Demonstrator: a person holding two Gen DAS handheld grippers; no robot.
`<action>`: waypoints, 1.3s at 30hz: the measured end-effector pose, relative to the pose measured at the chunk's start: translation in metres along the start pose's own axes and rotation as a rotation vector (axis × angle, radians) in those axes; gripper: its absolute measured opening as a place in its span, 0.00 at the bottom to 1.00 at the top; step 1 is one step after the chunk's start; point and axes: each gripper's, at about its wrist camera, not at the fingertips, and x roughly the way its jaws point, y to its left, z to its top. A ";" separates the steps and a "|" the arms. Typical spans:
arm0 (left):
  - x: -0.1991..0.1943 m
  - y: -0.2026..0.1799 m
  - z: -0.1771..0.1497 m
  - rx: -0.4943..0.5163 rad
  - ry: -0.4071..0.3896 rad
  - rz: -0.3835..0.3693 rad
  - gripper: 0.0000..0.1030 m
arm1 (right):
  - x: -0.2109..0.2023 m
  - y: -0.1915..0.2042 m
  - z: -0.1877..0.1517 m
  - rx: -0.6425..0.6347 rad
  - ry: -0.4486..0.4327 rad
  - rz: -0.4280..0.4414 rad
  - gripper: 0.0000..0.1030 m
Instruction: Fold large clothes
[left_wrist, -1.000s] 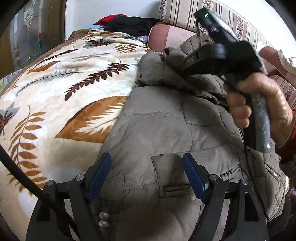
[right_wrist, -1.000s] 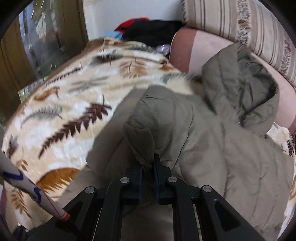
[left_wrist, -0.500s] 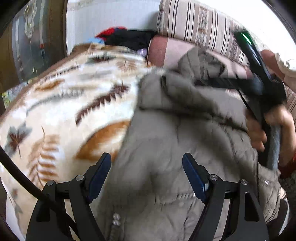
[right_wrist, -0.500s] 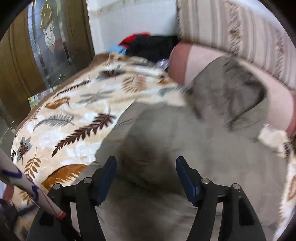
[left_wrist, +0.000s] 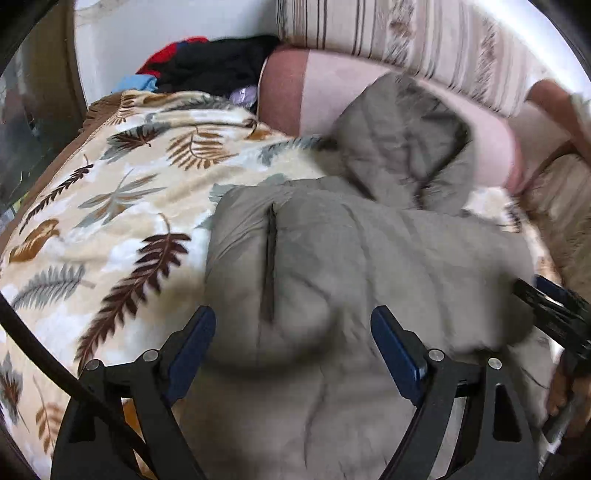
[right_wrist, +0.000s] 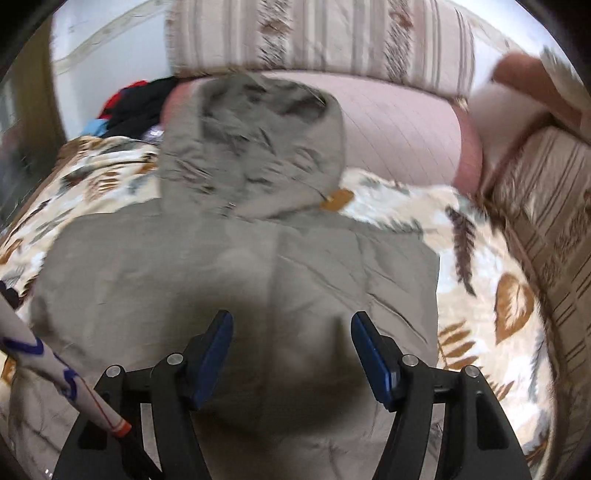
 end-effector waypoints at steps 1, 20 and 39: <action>0.016 0.000 0.004 0.004 0.022 0.026 0.83 | 0.011 -0.003 0.000 0.008 0.016 -0.003 0.69; -0.011 0.042 -0.008 -0.011 0.004 0.005 0.94 | 0.007 -0.054 -0.010 0.147 0.009 0.014 0.89; -0.006 0.096 -0.050 -0.195 0.109 -0.302 0.94 | -0.069 -0.174 -0.124 0.449 0.024 0.132 0.85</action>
